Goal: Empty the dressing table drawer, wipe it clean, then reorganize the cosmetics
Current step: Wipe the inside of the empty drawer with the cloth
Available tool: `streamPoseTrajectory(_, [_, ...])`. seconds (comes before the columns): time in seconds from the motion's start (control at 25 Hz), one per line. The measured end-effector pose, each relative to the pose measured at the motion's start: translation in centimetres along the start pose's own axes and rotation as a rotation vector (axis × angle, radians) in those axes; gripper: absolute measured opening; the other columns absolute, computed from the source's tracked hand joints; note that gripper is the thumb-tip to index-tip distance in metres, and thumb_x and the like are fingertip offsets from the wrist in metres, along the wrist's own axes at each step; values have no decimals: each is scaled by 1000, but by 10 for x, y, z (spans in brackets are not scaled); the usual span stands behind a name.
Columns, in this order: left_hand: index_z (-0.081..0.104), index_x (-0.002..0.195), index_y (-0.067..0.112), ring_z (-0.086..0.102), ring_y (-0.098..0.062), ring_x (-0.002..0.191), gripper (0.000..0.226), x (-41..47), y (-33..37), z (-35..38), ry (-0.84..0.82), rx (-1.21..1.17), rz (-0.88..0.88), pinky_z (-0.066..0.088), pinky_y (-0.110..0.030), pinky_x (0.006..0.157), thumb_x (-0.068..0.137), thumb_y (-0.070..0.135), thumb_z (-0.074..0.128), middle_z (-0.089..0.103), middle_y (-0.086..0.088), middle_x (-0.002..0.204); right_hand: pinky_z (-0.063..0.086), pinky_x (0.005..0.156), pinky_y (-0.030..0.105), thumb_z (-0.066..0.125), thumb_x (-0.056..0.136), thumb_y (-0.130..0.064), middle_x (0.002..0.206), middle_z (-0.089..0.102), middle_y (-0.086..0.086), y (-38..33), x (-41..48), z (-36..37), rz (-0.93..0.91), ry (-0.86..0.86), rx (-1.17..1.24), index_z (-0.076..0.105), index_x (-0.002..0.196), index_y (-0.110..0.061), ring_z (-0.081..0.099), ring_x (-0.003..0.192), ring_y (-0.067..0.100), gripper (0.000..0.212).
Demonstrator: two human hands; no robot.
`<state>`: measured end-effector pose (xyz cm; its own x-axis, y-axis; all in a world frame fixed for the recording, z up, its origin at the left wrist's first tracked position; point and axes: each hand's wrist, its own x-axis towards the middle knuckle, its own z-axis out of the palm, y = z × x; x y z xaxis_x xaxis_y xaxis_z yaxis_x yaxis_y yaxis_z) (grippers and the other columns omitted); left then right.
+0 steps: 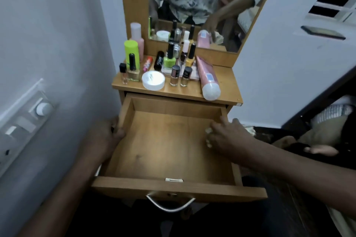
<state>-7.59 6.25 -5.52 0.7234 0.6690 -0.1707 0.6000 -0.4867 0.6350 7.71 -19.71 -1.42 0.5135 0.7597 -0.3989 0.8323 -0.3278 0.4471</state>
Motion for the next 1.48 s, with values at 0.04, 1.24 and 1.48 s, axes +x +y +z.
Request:
streamPoseTrajectory(0.04, [64,128,15,62,-33,103,35,0,0,-1,-1,0,0,43,-34,78,93,21,60,68,-14,115,47,90,41,44,102,-30,137,45,13,-3,4,-3,96,94,100,43,141,-18,48,119,32,41])
streamPoseTrajectory(1.24, [57,136,19,59,-30,102,43,4,-9,0,10,45,8,49,-42,83,94,28,60,64,-12,123,58,66,50,56,96,-7,101,62,35,-15,76,32,466,274,54,53,124,10,66,79,47,33])
streamPoseTrajectory(1.48, [53,140,20,60,-31,103,46,5,-7,0,21,80,26,45,-38,78,95,28,59,64,-12,125,59,64,47,59,93,-3,108,62,37,-20,47,4,496,159,-115,57,120,13,66,85,49,31])
